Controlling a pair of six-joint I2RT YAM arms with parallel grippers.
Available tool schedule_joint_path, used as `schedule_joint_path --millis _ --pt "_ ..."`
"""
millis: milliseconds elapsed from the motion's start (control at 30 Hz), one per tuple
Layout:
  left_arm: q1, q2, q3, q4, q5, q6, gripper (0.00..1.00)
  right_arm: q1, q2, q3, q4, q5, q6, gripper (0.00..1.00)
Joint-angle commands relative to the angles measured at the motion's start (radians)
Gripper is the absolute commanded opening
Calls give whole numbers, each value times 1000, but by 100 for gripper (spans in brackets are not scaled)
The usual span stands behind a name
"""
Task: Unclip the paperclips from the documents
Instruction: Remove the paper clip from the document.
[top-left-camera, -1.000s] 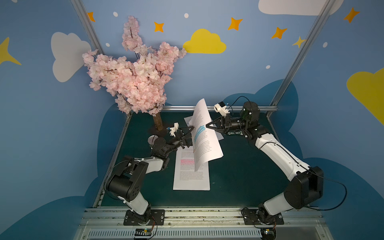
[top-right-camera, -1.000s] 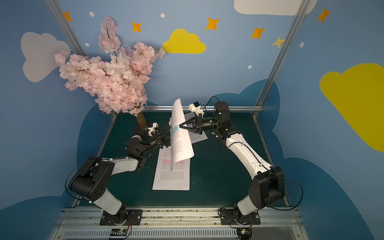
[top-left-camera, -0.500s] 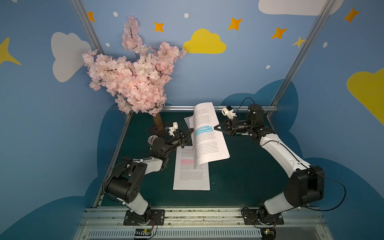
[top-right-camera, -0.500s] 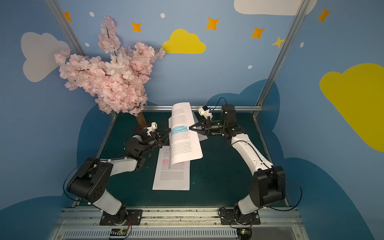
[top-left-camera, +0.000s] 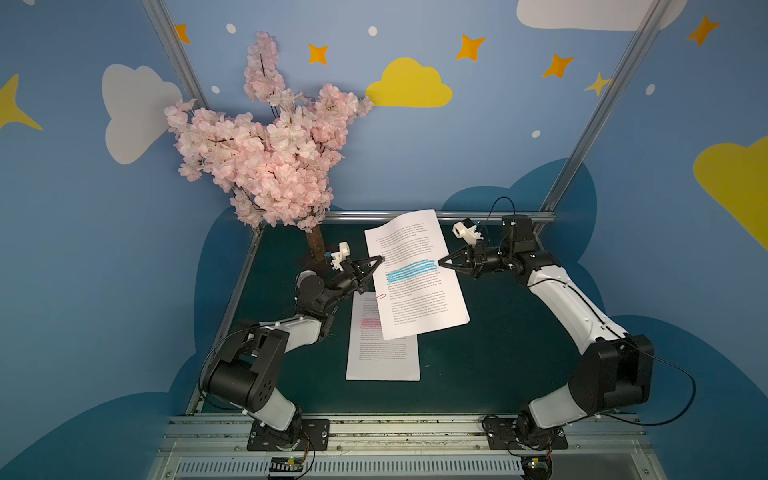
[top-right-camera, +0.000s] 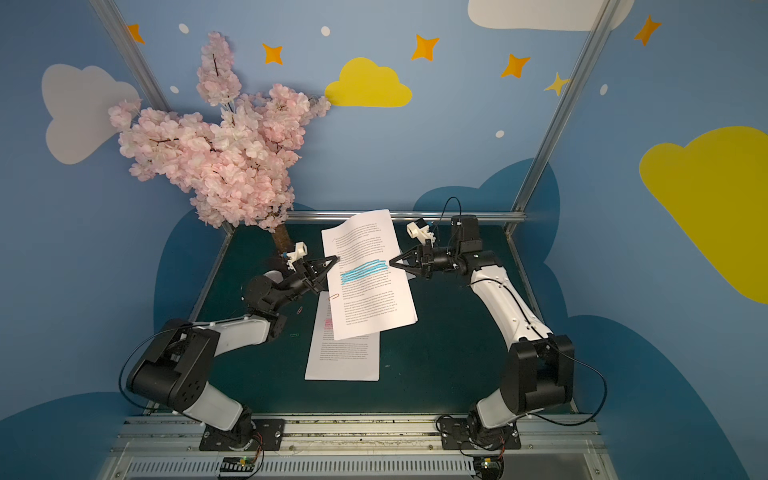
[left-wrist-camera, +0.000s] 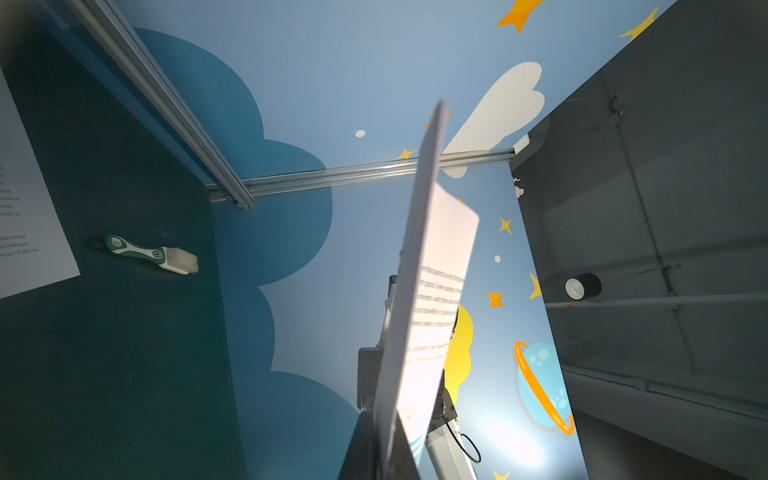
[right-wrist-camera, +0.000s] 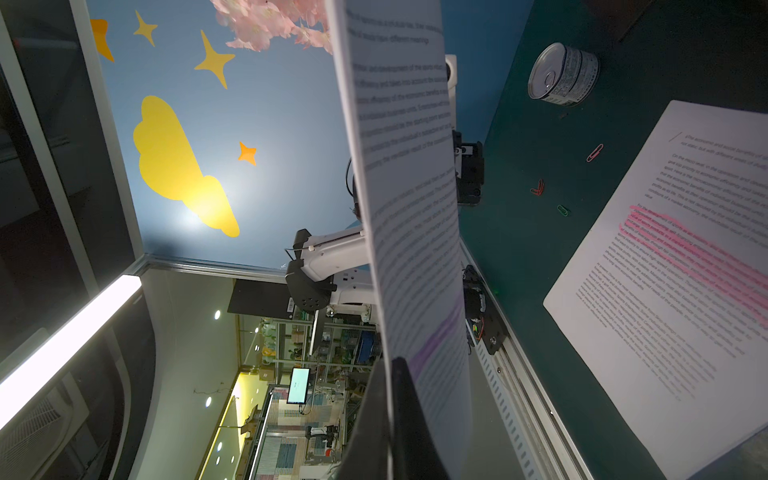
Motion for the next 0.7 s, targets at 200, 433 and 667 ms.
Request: schedule_joint_path --millis 200,433,667 --pt "2 -34 -2 10 0 28 16 -46 -52 24 -89 -34 -93 0" --pt "0 -50 52 -61 54 56 24 -48 -58 12 -99 -35 -107 0" --pt "-9 -22 71 -39 86 37 17 -48 -59 12 -66 -34 -82 0"
